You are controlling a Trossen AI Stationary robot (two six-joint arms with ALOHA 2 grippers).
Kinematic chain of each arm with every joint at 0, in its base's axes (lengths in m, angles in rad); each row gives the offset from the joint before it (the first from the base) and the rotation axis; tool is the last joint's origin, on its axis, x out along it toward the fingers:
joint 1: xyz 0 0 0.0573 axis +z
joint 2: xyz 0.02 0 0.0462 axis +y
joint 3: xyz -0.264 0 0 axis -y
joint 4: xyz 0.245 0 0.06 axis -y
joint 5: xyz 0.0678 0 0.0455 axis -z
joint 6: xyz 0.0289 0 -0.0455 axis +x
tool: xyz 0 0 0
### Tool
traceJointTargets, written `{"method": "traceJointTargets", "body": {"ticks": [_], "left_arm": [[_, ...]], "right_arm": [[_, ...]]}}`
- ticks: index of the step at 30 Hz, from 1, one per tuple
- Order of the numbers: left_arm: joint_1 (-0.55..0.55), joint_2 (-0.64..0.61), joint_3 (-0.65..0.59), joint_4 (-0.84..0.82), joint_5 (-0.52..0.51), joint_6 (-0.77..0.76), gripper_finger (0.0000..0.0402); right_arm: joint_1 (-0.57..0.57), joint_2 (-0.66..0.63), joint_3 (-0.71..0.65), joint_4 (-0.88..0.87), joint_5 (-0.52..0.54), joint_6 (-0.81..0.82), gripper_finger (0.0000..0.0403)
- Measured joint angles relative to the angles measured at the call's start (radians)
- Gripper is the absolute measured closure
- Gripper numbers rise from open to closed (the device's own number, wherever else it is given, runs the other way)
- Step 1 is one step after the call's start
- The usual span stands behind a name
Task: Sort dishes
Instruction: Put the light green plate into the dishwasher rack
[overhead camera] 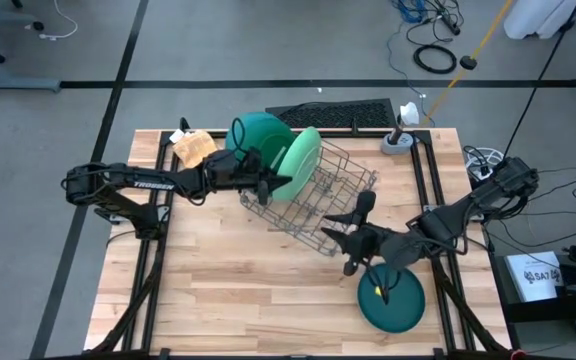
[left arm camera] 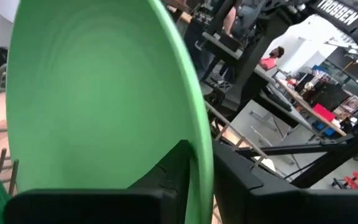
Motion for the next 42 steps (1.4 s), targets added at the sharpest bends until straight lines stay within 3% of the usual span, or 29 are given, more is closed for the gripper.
{"method": "traceJointTargets", "body": {"ticks": [16,29,42], "left_arm": [[0.000,-0.001,0.000,0.059,0.068,0.006,0.0326],[0.000,-0.009,0.000,0.070,0.094,0.026,0.0167],[0.000,-0.057,0.026,-0.012,-0.007,0.137,0.0157]], "right_arm": [[-0.036,0.016,0.000,-0.017,-0.029,0.030,0.0284],[-0.038,0.016,0.000,-0.031,-0.029,0.046,0.0284],[-0.041,0.016,0.000,-0.041,-0.028,0.054,0.0284]]}}
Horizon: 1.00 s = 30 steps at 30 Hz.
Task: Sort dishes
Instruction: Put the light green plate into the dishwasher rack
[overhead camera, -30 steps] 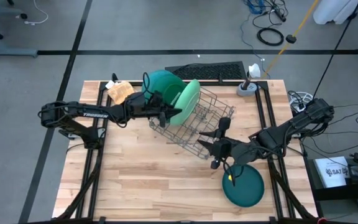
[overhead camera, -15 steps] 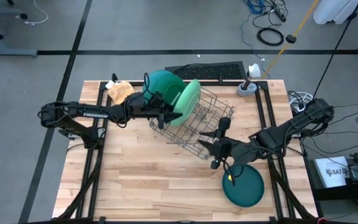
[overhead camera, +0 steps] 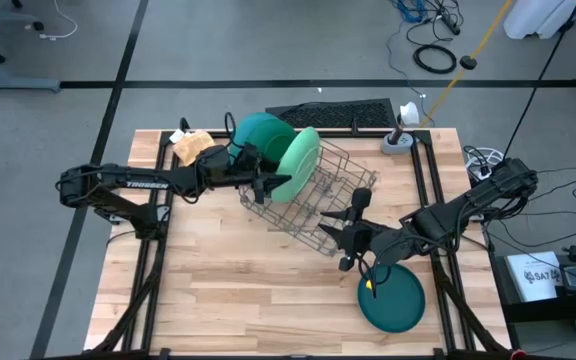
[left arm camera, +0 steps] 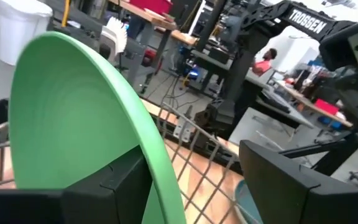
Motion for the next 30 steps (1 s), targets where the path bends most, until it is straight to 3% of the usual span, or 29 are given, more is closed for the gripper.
{"method": "traceJointTargets", "body": {"ticks": [5,18,30], "left_arm": [[-0.003,0.000,0.003,-0.021,-0.047,0.090,0.0157],[-0.055,0.000,0.003,-0.139,-0.223,0.555,0.0157],[-0.113,0.002,0.062,-0.284,-0.449,0.834,0.0157]], "right_arm": [[0.000,0.000,0.000,-0.009,0.000,0.014,0.0284],[-0.007,0.000,0.000,-0.012,0.000,0.021,0.0284],[-0.031,0.006,0.000,-0.024,-0.025,0.045,0.0284]]}}
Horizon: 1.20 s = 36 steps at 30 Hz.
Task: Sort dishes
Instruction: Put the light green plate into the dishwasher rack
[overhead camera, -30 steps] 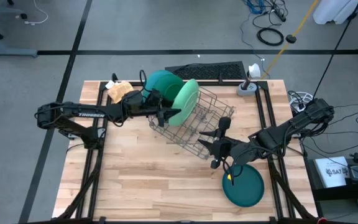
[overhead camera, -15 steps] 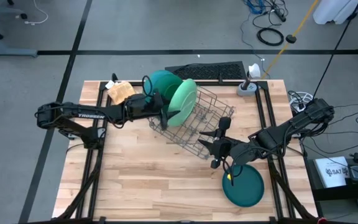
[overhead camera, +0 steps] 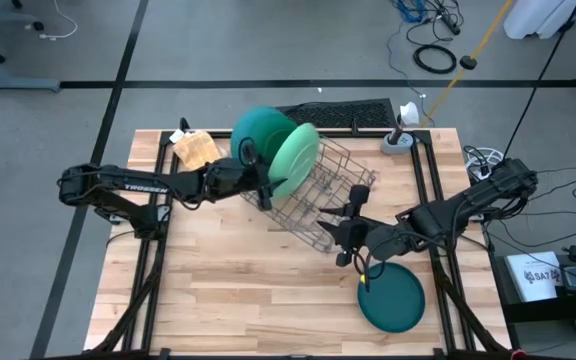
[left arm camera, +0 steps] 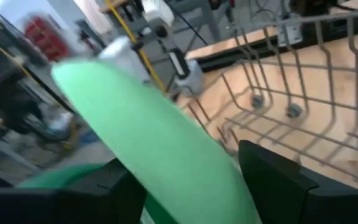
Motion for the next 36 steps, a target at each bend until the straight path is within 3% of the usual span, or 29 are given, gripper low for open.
{"method": "traceJointTargets", "body": {"ticks": [5,9,25,36], "left_arm": [[-0.022,-0.002,0.039,-0.062,-0.111,0.099,0.0157],[-0.028,-0.002,0.063,-0.133,-0.134,0.079,0.0157],[-0.027,-0.002,0.069,-0.178,-0.174,-0.270,0.0157],[-0.026,-0.002,0.173,-0.354,-0.144,-0.460,0.0176]], "right_arm": [[-0.008,0.008,0.000,0.001,-0.028,0.001,0.0284],[-0.014,0.013,0.000,0.003,-0.028,0.001,0.0284],[-0.028,0.014,0.000,-0.006,-0.029,0.017,0.0284],[-0.060,0.014,0.000,-0.060,-0.028,0.079,0.0284]]}}
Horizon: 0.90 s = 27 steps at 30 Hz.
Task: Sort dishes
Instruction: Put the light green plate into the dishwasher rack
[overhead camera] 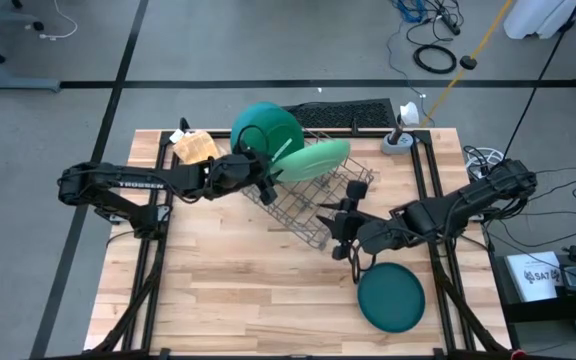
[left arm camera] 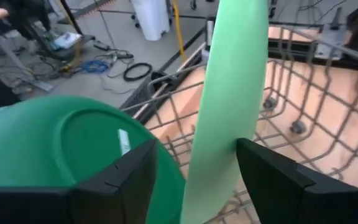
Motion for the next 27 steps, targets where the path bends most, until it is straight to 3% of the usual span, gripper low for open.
{"method": "traceJointTargets", "body": {"ticks": [20,27], "left_arm": [[0.034,0.000,0.000,-0.003,0.402,-0.015,0.0383],[0.033,0.000,0.000,-0.004,0.450,-0.039,0.0396]], "right_arm": [[0.000,0.000,0.000,-0.002,0.000,0.001,0.0284],[0.002,0.000,0.000,-0.002,0.000,0.001,0.0284]]}}
